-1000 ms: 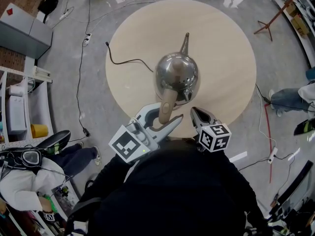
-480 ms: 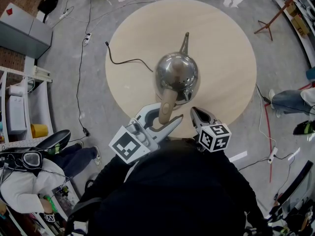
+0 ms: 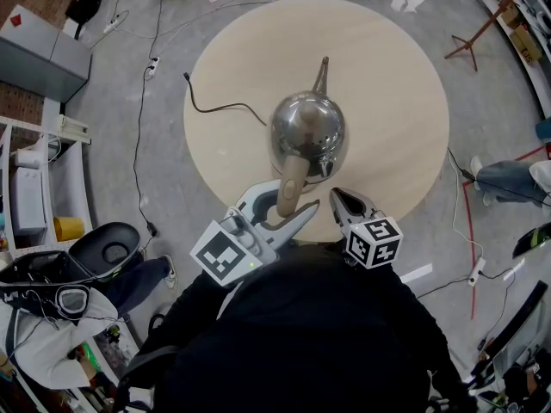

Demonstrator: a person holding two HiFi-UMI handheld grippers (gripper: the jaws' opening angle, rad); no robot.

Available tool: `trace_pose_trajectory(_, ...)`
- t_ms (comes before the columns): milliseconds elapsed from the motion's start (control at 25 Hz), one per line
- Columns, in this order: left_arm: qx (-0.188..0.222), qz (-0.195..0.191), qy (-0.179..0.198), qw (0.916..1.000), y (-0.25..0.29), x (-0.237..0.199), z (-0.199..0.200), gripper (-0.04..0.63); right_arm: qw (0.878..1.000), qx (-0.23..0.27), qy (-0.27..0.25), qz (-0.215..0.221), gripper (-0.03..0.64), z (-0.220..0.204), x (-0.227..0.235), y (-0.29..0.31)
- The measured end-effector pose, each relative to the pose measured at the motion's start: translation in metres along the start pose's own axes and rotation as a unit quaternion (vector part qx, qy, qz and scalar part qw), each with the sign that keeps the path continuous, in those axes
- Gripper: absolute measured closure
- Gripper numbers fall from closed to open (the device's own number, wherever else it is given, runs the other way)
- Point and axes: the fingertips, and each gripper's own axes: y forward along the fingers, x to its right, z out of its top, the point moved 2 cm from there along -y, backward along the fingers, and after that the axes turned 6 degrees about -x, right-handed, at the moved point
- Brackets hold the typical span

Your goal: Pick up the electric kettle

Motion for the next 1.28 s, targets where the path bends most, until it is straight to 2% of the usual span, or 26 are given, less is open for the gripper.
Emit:
trace_pose_trajectory(440, 0.000, 0.000, -0.002, 1.0000, 0.000, -0.001, -0.001, 0.459, 1.000, 0.010, -0.028, 0.009, 0.603, 0.005, -0.007, -0.001)
trace_pose_trajectory(640, 0.006, -0.002, -0.004, 1.0000, 0.002, 0.000, 0.000, 0.459, 1.000, 0.012, -0.024, 0.007, 0.603, 0.004, -0.004, -0.002)
trace_pose_trajectory(840, 0.004, 0.023, -0.012, 0.9997, -0.009, 0.001, 0.001, 0.459, 0.999, 0.006, -0.029, 0.023, 0.603, 0.002, -0.013, 0.002)
trace_pose_trajectory(1040, 0.007, 0.018, -0.007, 0.9998, -0.009, -0.001, -0.003, 0.459, 0.999, 0.004, -0.036, 0.021, 0.603, 0.002, -0.013, 0.003)
trace_pose_trajectory(1280, 0.009, -0.006, -0.001, 0.9999, -0.002, 0.004, 0.012, 0.459, 1.000, 0.011, -0.026, -0.003, 0.603, 0.013, -0.008, -0.019)
